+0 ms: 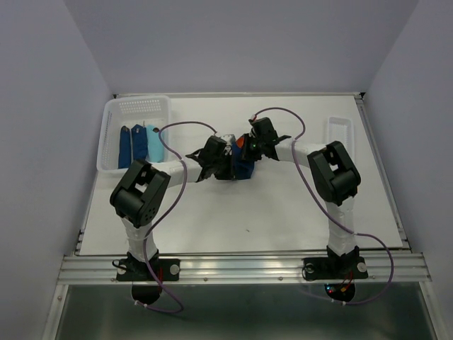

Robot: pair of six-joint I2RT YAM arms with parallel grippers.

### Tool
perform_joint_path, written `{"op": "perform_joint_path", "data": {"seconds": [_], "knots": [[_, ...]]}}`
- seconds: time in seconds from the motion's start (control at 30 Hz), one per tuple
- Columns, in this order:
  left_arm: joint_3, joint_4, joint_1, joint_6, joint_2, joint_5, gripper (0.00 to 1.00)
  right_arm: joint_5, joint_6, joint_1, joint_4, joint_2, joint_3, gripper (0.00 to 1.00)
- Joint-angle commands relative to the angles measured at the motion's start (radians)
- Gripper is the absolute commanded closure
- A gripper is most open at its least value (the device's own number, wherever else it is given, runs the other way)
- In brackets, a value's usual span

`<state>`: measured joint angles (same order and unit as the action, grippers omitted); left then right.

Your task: Place the utensils on the paper napkin and roll it up

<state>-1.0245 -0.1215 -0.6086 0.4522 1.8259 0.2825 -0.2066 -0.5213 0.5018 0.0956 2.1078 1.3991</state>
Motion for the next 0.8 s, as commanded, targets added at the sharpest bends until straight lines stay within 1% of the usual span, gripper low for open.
{"op": "perform_joint_path", "data": {"seconds": [0.0, 0.13, 0.33, 0.77], "knots": [[0.009, 0.006, 0.027, -0.009, -0.063, -0.037, 1.00, 0.053, 0.012, 0.009, 0.030, 0.038, -0.031, 0.99], [-0.011, -0.001, 0.049, -0.009, -0.048, -0.029, 1.00, 0.058, 0.012, 0.009, 0.029, 0.027, -0.031, 0.99], [-0.036, -0.021, 0.049, 0.002, -0.001, -0.006, 1.00, 0.065, 0.012, 0.009, 0.032, 0.015, -0.035, 0.99], [0.023, -0.109, 0.038, 0.010, -0.025, 0.109, 1.00, 0.067, 0.012, 0.009, 0.036, 0.015, -0.023, 0.99]]}}
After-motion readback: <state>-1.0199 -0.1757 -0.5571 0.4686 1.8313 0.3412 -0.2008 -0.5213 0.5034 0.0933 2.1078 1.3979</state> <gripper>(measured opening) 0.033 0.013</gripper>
